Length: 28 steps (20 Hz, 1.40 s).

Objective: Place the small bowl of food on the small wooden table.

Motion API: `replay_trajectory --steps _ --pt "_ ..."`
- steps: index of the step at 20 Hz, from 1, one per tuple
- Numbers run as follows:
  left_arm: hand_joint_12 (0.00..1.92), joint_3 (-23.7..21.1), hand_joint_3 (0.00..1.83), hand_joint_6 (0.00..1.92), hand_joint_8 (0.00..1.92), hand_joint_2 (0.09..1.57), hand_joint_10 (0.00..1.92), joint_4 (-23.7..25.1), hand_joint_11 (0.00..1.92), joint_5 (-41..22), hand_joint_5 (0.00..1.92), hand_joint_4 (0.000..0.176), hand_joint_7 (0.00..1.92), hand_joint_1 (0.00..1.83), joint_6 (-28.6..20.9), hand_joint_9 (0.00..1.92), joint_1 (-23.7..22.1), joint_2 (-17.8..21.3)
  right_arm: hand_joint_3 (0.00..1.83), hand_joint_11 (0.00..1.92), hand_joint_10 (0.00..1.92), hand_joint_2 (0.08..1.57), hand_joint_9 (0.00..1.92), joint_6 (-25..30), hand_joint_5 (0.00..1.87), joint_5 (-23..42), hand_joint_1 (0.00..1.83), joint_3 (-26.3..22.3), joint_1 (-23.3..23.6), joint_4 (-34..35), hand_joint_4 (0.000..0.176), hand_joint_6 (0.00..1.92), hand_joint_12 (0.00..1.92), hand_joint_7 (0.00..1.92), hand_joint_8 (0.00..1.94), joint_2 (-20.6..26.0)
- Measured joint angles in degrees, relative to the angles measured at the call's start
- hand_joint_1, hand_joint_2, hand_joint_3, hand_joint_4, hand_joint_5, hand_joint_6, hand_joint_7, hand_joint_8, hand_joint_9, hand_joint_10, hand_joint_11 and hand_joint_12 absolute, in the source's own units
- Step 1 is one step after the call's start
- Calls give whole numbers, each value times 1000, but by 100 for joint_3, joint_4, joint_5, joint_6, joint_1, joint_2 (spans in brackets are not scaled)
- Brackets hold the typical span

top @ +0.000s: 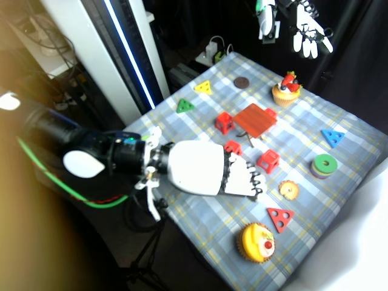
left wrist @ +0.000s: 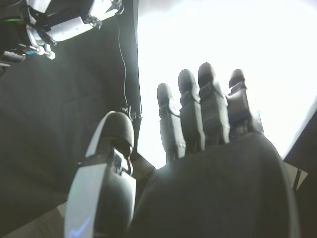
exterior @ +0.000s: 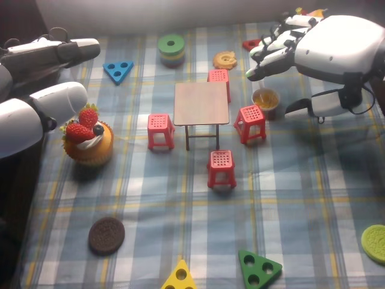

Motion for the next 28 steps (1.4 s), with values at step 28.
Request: replay_trajectory --steps 28 --pt "24 13 0 7 8 1304 5 24 24 20 522 87 435 444 -2 316 -42 -63 0 242 59 934 724 0 664 -125 1052 210 74 -79 0 1 1265 703 4 -273"
